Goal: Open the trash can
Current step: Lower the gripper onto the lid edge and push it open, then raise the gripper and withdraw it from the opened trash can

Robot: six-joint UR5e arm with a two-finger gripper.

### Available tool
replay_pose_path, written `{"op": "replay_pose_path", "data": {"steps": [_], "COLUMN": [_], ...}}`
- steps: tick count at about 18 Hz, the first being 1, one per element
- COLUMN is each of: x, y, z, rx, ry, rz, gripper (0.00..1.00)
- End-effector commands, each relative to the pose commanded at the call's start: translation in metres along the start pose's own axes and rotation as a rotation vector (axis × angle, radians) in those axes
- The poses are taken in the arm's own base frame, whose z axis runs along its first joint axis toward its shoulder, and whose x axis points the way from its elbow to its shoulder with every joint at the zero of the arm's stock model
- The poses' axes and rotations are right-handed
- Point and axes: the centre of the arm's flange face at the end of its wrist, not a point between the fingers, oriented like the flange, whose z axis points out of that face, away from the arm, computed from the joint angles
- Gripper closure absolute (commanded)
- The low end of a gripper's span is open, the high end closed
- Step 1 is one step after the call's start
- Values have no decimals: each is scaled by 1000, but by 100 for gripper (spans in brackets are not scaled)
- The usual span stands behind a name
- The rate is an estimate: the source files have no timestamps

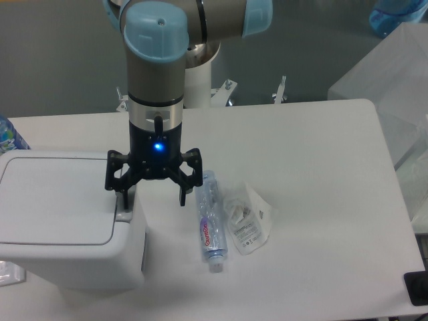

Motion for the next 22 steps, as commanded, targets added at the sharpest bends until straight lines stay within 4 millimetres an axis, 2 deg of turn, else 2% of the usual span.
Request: {"op": "replay_pose_path", "data": {"steps": [4,10,15,17,19,20,22], "x": [0,-6,-44,-50,-69,-76,-89], "y": [-1,-28,-51,-57,-57,-59,-59], "z": [-1,-50,-82,-89,-89,-82,-81], "rx": [3,106,231,298,298,290,281], "ry": [0,3,20,3,-11,-19,-49], "rz": [-1,-3,-22,-12,-35,-25,57], "gripper": [0,0,0,0,0,0,0]}}
